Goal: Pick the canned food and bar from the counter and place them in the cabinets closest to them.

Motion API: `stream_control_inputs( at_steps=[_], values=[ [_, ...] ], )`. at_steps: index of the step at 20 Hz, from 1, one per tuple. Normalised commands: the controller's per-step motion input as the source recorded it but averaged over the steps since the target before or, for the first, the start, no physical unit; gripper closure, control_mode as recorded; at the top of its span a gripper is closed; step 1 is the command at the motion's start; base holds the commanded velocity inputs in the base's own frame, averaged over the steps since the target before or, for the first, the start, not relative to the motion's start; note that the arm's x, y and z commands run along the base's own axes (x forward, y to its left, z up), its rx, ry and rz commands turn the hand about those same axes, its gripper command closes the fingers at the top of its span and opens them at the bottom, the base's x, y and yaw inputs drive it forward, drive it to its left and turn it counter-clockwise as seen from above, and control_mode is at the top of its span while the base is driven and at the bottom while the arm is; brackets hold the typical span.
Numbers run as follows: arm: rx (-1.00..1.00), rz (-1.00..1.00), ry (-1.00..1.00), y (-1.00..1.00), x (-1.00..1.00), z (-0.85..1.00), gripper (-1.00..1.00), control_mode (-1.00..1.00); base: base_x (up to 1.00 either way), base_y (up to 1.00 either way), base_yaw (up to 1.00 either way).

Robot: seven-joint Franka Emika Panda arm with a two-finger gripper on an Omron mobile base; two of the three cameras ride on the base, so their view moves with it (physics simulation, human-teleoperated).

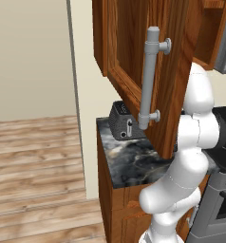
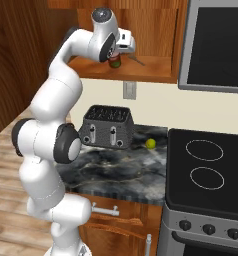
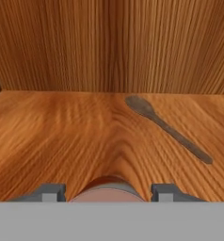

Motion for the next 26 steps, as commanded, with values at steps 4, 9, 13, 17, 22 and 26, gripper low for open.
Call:
stream_control_inputs(
  at_steps=[4,9,13,17,22,26],
  values=[
    [0.00,0.00,-0.01,0.00,0.21,-0.02,1.00,-1.00,0.00,0.00,0.00],
    [0.00,0.00,-0.01,0.00,0.20,-0.06,1.00,-1.00,0.00,0.00,0.00],
    [0.00,0.00,-0.02,0.00,0.18,-0.09,1.00,-1.00,0.00,0.00,0.00],
    [0.00,0.00,-0.02,0.00,0.17,-0.08,1.00,-1.00,0.00,0.00,0.00],
    [0.00,0.00,-0.01,0.00,0.16,-0.07,1.00,-1.00,0.00,0.00,0.00],
    [0.00,0.00,0.00,0.00,0.04,-0.03,1.00,-1.00,0.00,0.00,0.00]
  ],
)
